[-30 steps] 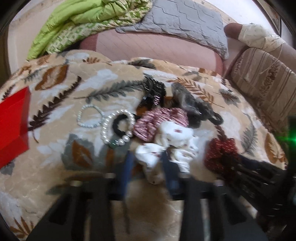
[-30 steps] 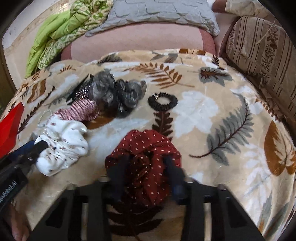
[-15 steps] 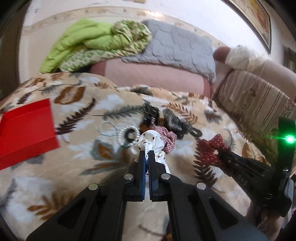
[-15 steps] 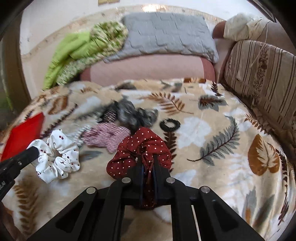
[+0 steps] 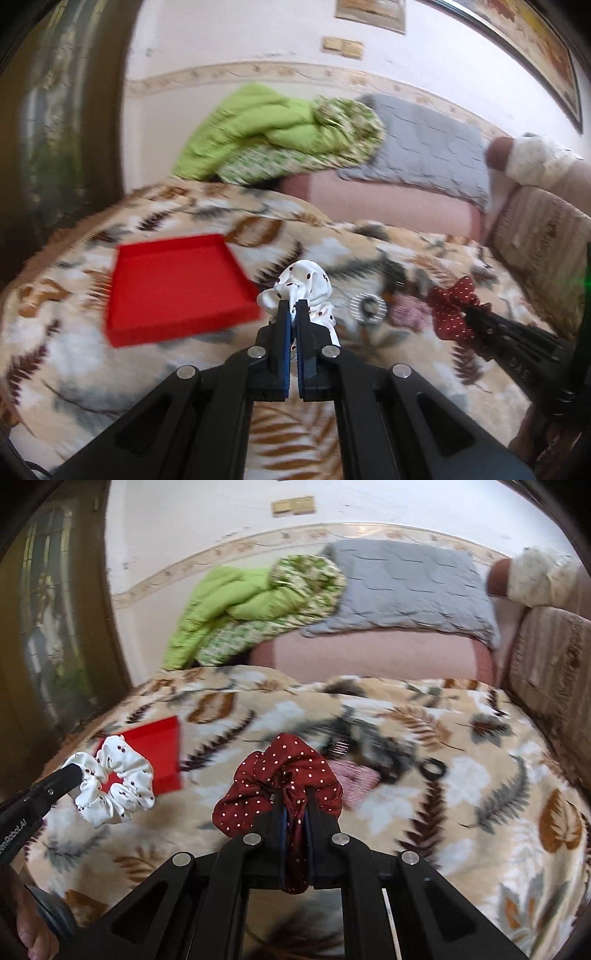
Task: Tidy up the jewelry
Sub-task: 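Carry both scrunchies into the red tray and open both tools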
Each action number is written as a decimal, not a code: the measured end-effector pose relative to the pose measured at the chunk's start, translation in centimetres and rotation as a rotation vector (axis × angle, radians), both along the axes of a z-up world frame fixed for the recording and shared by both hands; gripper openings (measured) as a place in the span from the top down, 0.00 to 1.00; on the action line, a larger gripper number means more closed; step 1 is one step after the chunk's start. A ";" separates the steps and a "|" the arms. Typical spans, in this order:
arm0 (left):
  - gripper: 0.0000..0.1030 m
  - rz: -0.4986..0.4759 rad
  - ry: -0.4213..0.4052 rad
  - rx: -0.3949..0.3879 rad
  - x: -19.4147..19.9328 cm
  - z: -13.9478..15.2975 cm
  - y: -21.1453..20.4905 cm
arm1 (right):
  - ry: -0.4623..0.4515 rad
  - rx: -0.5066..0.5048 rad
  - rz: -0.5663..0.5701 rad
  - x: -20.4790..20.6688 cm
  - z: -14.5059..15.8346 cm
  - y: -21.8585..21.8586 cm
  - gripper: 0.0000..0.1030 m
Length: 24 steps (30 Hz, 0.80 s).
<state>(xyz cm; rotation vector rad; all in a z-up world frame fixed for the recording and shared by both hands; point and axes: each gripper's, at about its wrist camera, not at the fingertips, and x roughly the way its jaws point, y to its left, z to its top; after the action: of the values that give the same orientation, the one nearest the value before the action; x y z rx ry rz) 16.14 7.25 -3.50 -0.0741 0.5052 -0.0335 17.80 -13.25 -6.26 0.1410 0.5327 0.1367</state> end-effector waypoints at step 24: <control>0.98 0.278 0.129 -0.101 12.7 -4.7 16.2 | 0.037 -0.070 0.348 14.3 -2.2 21.3 0.92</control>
<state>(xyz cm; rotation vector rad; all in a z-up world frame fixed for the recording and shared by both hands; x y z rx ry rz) 28.82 23.45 -8.17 -0.2460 0.6182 0.2193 32.06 8.05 -8.42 -0.0190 0.5957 0.4550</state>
